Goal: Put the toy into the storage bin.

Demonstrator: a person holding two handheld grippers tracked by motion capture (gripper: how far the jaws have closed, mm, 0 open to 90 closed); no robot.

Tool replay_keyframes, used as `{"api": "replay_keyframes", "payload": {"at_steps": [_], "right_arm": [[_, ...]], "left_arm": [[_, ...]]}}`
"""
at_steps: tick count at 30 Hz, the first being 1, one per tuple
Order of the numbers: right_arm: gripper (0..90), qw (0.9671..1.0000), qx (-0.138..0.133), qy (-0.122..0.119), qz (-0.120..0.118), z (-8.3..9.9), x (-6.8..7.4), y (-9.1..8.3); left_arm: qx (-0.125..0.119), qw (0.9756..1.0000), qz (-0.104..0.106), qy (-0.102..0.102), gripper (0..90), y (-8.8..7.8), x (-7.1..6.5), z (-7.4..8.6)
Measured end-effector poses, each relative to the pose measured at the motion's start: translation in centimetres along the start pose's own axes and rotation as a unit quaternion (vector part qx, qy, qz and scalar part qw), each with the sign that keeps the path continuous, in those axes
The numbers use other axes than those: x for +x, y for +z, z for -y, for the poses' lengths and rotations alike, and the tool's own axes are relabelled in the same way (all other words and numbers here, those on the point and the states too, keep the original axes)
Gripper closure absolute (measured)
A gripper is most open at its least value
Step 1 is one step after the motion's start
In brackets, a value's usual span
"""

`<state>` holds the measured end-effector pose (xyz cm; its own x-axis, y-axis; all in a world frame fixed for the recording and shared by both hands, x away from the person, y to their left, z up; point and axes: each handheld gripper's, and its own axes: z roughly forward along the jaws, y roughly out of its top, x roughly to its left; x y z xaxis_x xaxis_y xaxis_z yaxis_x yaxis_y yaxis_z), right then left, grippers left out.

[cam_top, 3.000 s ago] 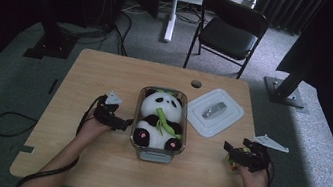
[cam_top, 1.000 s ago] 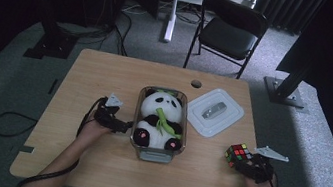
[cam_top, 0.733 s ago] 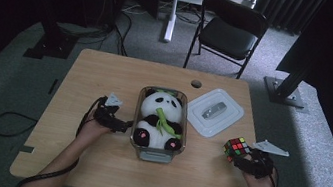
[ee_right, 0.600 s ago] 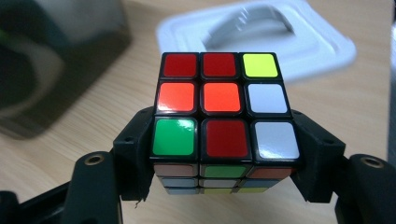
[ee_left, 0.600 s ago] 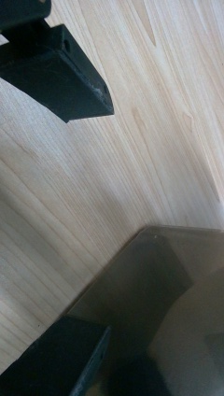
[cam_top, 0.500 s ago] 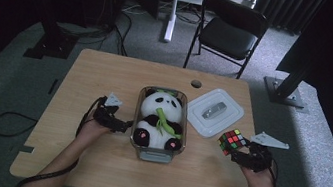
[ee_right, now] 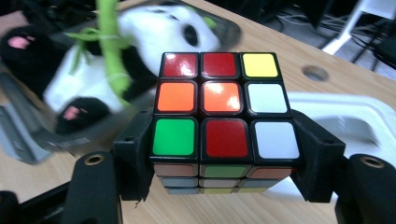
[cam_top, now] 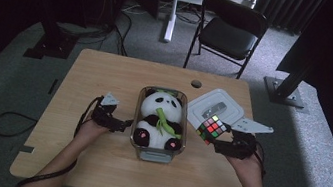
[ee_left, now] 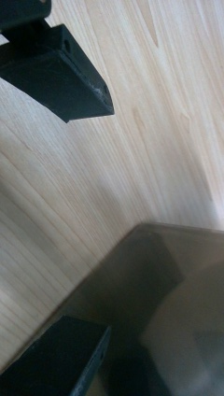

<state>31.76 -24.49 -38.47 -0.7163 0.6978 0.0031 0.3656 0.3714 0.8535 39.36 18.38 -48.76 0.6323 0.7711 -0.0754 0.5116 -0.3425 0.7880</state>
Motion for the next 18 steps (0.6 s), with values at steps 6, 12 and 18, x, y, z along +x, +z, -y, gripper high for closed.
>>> {"api": "replay_keyframes", "payload": {"at_steps": [6, 12, 18], "right_arm": [[33.8, 0.9983, -0.004, -0.034, -0.048, -1.8, 1.8, 1.5], [33.8, 0.9928, 0.016, -0.073, -0.093, -3.4, 4.1, 4.1], [33.8, 0.9837, 0.028, -0.104, -0.144, -4.3, 5.9, 6.3]], "left_arm": [[0.008, 0.9998, -0.004, 0.019, 1.0, 0.0, 0.0, -0.1], [0.002, 0.9999, 0.011, 0.013, 1.0, -0.1, 0.1, -0.1], [-0.019, 0.9995, 0.016, 0.022, 1.0, -0.8, 0.1, -0.4]]}}
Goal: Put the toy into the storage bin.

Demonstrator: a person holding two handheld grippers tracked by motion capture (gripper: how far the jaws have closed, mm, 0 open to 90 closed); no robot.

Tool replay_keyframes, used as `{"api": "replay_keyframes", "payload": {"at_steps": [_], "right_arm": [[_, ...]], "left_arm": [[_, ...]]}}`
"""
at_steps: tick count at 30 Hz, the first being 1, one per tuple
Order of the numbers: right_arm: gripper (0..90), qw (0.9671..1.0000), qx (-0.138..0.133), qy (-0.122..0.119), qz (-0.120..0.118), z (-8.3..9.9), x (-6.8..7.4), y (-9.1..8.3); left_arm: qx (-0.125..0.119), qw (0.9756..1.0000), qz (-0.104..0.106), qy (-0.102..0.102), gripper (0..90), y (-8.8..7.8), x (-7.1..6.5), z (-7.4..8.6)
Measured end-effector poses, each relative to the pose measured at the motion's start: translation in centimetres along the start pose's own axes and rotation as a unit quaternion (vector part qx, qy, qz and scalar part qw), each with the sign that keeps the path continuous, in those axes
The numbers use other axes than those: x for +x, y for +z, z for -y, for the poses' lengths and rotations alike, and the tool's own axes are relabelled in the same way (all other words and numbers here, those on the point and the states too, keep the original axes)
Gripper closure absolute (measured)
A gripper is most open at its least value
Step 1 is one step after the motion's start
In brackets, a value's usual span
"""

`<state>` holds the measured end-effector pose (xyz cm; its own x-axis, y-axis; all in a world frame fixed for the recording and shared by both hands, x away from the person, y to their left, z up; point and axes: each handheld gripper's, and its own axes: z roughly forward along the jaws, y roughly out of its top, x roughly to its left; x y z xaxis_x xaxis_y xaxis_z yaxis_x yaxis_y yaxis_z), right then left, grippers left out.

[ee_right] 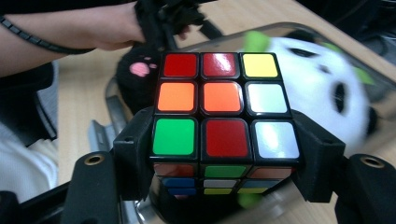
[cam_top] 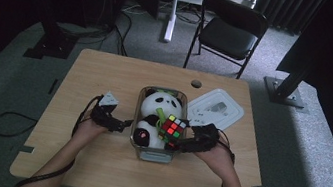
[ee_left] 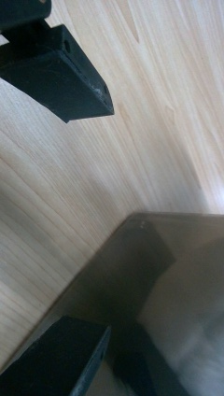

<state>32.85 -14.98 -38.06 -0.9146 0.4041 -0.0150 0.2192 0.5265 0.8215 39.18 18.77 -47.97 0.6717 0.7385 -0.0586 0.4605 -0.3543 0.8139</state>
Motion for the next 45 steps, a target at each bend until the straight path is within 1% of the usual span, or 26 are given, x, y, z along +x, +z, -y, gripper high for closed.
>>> {"api": "replay_keyframes", "payload": {"at_steps": [2, 4, 5, 7, 8, 9, 11, 12, 13, 18, 20, 23, 25, 26, 29, 33, 34, 35, 37, 38, 39, 40, 42, 43, 44, 45], "right_arm": [[33.8, 1.0000, 0.004, -0.004, -0.001, -0.3, 0.0, 0.4], [33.8, 1.0000, 0.001, 0.001, -0.009, -0.5, -0.1, 0.4], [33.8, 0.9999, 0.001, 0.000, -0.012, -0.5, -0.1, 0.4], [33.8, 0.9998, 0.003, -0.005, -0.020, -0.5, 0.1, 0.4], [33.8, 0.9996, 0.004, -0.008, -0.026, -0.4, 0.2, 0.4], [33.8, 0.9994, 0.007, -0.012, -0.031, -0.4, 0.4, 0.5], [33.8, 0.9990, 0.011, -0.026, -0.035, -0.3, 0.5, 0.8], [33.8, 0.9988, 0.010, -0.026, -0.040, -0.4, 0.5, 0.8], [33.9, 0.9983, 0.010, -0.027, -0.051, -0.4, 0.4, 0.9], [33.8, 0.9964, 0.013, -0.044, -0.071, -1.0, 0.2, 1.6], [33.8, 0.9957, 0.014, -0.052, -0.075, -1.1, 0.0, 1.9], [33.8, 0.9948, 0.022, -0.049, -0.086, -0.9, -0.5, 2.6], [33.8, 0.9946, 0.015, -0.039, -0.095, -0.6, -0.8, 2.7], [33.8, 0.9945, 0.014, -0.038, -0.097, -0.5, -0.8, 2.7], [33.8, 0.9944, 0.014, -0.033, -0.100, -0.2, -0.9, 2.6], [32.9, 0.9951, 0.012, -0.025, -0.095, -0.1, -0.8, 2.6], [29.1, 0.9956, 0.009, -0.025, -0.089, -0.1, -0.7, 2.5], [28.1, 0.9964, 0.002, -0.020, -0.083, -0.1, -0.7, 2.1], [26.0, 0.9963, -0.009, -0.017, -0.084, -0.2, -0.7, 1.6], [25.9, 0.9962, -0.016, -0.013, -0.085, -0.3, -0.8, 1.2], [25.9, 0.9963, -0.022, -0.010, -0.082, -0.3, -0.8, 0.9], [25.9, 0.9967, -0.027, -0.013, -0.076, -0.4, -0.8, 0.6], [26.0, 0.9971, -0.036, -0.010, -0.066, -0.7, -0.7, -0.1], [27.4, 0.9968, -0.045, -0.007, -0.065, -0.8, -0.7, -0.4], [31.2, 0.9965, -0.054, 0.000, -0.063, -1.0, -0.7, -0.7], [34.5, 0.9964, -0.059, 0.001, -0.061, -1.1, -0.7, -0.9]], "left_arm": [[-0.002, 0.9999, -0.014, 0.003, 1.0, -0.2, 0.0, -0.1], [0.009, 0.9998, -0.018, 0.000, 1.0, -0.3, 0.0, -0.2], [0.010, 0.9998, -0.019, -0.002, 1.0, -0.3, 0.1, -0.2], [0.016, 0.9997, -0.016, -0.010, 1.0, -0.2, 0.1, -0.1], [0.019, 0.9996, -0.016, -0.012, 1.0, -0.2, 0.2, -0.1], [0.021, 0.9996, -0.011, -0.014, 1.0, -0.2, 0.2, 0.0], [0.024, 0.9996, -0.011, -0.012, 1.0, -0.1, 0.1, 0.0], [0.024, 0.9996, -0.008, -0.013, 1.0, 0.0, 0.1, 0.0], [0.025, 0.9996, -0.008, -0.014, 1.0, 0.0, 0.0, 0.0], [0.026, 0.9995, -0.006, -0.015, 1.0, 0.1, -0.1, 0.0], [0.026, 0.9995, -0.005, -0.016, 1.0, 0.1, -0.2, 0.0], [0.028, 0.9996, -0.003, -0.010, 1.0, 0.1, -0.3, 0.0], [0.027, 0.9996, 0.001, -0.008, 1.0, 0.0, -0.4, -0.1], [0.027, 0.9996, 0.001, -0.007, 1.0, 0.0, -0.5, -0.1], [0.030, 0.9995, 0.001, -0.003, 1.0, 0.0, -0.6, -0.1], [0.026, 0.9996, -0.005, 0.002, 1.0, -0.4, -0.6, -0.4], [0.021, 0.9997, -0.009, 0.003, 1.0, -0.8, -0.6, -0.6], [0.018, 0.9998, -0.008, 0.002, 1.0, -1.1, -0.6, -0.8], [0.006, 1.0000, 0.001, 0.002, 1.0, -1.8, -0.5, -1.3], [-0.001, 1.0000, 0.002, 0.004, 1.0, -2.1, -0.5, -1.5], [-0.007, 0.9999, 0.000, 0.008, 1.0, -2.6, -0.6, -1.8], [-0.014, 0.9999, -0.001, 0.007, 1.0, -3.0, -0.7, -2.2], [-0.029, 0.9995, 0.007, 0.006, 1.0, -4.0, -1.0, -3.0], [-0.036, 0.9992, 0.014, 0.003, 1.0, -4.7, -1.3, -3.6], [-0.039, 0.9991, 0.015, 0.004, 1.0, -5.0, -1.5, -3.9], [-0.042, 0.9990, 0.018, 0.005, 1.0, -5.4, -2.0, -4.4]]}}
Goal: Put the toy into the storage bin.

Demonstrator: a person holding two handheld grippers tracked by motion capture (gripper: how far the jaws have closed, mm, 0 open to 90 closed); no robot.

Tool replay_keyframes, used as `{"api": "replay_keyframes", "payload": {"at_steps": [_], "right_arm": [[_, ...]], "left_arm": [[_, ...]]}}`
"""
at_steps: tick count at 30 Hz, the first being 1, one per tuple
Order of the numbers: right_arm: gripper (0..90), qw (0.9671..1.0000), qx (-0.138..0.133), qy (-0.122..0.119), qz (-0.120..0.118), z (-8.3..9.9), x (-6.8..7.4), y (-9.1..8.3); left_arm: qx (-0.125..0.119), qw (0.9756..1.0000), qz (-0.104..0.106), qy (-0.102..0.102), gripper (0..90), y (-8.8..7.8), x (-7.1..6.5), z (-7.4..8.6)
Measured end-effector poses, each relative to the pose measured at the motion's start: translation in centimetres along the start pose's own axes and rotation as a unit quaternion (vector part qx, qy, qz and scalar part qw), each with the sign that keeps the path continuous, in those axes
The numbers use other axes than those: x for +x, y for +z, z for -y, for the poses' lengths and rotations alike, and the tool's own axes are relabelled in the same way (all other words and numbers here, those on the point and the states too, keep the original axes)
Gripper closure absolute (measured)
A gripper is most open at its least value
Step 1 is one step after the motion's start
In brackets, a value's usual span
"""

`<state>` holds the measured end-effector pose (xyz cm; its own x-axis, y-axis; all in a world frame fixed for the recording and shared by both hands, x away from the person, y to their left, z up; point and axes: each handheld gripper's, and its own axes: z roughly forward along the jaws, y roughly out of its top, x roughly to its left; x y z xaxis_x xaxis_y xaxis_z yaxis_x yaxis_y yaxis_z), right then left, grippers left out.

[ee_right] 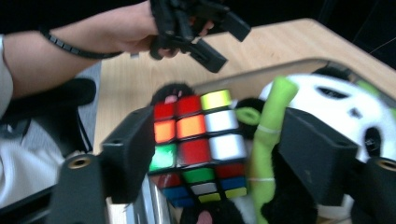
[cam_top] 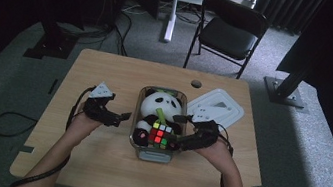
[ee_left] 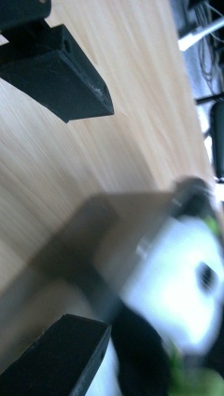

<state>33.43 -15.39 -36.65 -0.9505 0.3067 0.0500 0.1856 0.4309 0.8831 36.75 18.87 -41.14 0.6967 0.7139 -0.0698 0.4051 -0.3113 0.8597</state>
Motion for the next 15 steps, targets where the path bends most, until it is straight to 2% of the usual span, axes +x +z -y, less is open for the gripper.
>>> {"api": "replay_keyframes", "payload": {"at_steps": [2, 5, 6, 7, 8, 10, 11, 12, 13, 14, 15], "right_arm": [[44.3, 0.9999, -0.007, 0.003, 0.007, -0.2, 0.1, -0.3], [50.1, 0.9996, -0.007, -0.005, 0.029, -0.5, 0.7, -0.4], [51.1, 0.9994, -0.005, -0.008, 0.034, -0.5, 0.8, -0.4], [57.5, 0.9994, -0.005, -0.010, 0.032, -0.5, 0.9, -0.3], [57.4, 0.9998, 0.007, -0.002, 0.016, -0.6, 0.8, -0.2], [66.9, 0.9998, 0.015, 0.016, 0.002, -0.5, 0.6, 0.1], [68.5, 0.9998, 0.012, 0.017, 0.002, -0.5, 0.6, 0.2], [68.5, 0.9998, 0.012, 0.017, 0.002, -0.5, 0.6, 0.2], [72.6, 0.9997, 0.012, 0.020, 0.009, -0.4, 0.7, 0.3], [77.7, 0.9996, 0.013, 0.020, 0.012, -0.3, 0.7, 0.5], [79.4, 0.9996, 0.012, 0.022, 0.011, -0.3, 0.7, 0.6]], "left_arm": [[-0.005, 0.9998, 0.011, 0.013, 1.0, -0.7, -1.1, -0.9], [-0.021, 0.9985, 0.039, 0.034, 3.2, -1.6, -3.0, -2.0], [-0.030, 0.9978, 0.046, 0.038, 12.8, -1.9, -3.6, -2.2], [-0.031, 0.9972, 0.055, 0.039, 16.8, -2.0, -4.1, -2.5], [-0.032, 0.9961, 0.068, 0.045, 17.1, -2.1, -4.7, -2.8], [-0.040, 0.9932, 0.093, 0.058, 35.0, -2.1, -5.7, -3.0], [-0.038, 0.9906, 0.114, 0.066, 38.5, -2.0, -6.3, -3.2], [-0.038, 0.9906, 0.114, 0.066, 45.1, -2.0, -6.3, -3.2], [-0.034, 0.9873, 0.134, 0.078, 45.1, -1.9, -7.0, -3.3], [-0.033, 0.9859, 0.142, 0.082, 54.2, -1.7, -7.3, -3.3], [-0.031, 0.9843, 0.149, 0.090, 56.0, -1.6, -7.7, -3.4]]}}
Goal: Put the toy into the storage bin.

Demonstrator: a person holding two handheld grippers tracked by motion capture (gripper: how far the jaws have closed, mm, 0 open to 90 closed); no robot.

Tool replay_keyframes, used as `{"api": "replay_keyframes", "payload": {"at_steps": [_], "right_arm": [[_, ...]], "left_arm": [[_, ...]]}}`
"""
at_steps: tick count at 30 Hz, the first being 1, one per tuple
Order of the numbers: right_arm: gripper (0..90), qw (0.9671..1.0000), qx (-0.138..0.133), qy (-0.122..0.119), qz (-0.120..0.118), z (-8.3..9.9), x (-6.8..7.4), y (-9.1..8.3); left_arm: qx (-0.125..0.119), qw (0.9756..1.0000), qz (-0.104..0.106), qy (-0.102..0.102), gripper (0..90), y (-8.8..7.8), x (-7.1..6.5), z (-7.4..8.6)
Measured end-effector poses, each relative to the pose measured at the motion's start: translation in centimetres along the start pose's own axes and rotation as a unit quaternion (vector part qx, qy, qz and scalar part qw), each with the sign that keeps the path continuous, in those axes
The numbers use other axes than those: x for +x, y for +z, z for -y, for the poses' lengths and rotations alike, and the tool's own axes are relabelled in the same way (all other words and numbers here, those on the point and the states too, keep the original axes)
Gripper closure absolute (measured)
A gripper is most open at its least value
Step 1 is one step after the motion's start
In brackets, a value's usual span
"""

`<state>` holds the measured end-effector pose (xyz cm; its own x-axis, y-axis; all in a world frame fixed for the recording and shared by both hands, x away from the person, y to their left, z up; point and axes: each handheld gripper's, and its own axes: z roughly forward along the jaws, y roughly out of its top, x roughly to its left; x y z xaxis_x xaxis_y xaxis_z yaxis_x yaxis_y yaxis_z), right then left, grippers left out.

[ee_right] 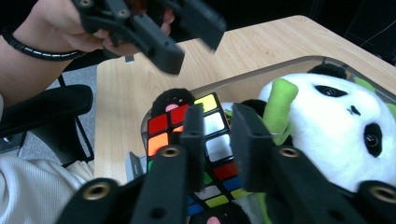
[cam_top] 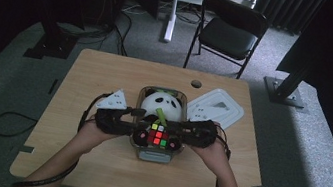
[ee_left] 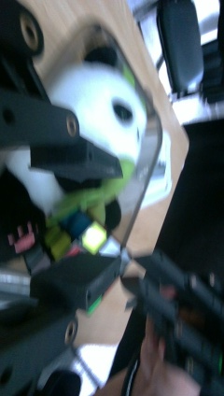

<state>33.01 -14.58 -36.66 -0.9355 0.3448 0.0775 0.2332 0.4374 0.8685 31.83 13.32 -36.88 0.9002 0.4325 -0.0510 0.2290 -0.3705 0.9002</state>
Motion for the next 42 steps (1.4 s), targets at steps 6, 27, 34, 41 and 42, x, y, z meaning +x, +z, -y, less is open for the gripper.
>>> {"api": "replay_keyframes", "payload": {"at_steps": [6, 27, 34, 41, 42], "right_arm": [[88.9, 1.0000, 0.010, 0.000, -0.003, 0.1, 0.0, 0.7], [90.0, 0.9971, 0.074, 0.015, -0.013, 1.7, -0.9, 3.1], [90.0, 0.9951, 0.092, 0.035, -0.006, 2.2, -1.0, 3.5], [90.0, 0.9957, 0.069, 0.060, -0.013, 2.3, -1.2, 3.1], [90.0, 0.9959, 0.065, 0.061, -0.014, 2.2, -1.2, 2.9]], "left_arm": [[0.041, 0.9982, 0.034, 0.029, 74.1, 1.8, -1.1, -0.2], [0.116, 0.9918, 0.036, 0.040, 90.0, 4.8, -0.1, 0.9], [0.122, 0.9906, 0.039, 0.049, 90.0, 5.2, 0.0, 1.0], [0.115, 0.9916, 0.019, 0.057, 90.0, 4.8, -0.8, 0.5], [0.110, 0.9919, 0.021, 0.058, 90.0, 4.6, -0.9, 0.3]]}}
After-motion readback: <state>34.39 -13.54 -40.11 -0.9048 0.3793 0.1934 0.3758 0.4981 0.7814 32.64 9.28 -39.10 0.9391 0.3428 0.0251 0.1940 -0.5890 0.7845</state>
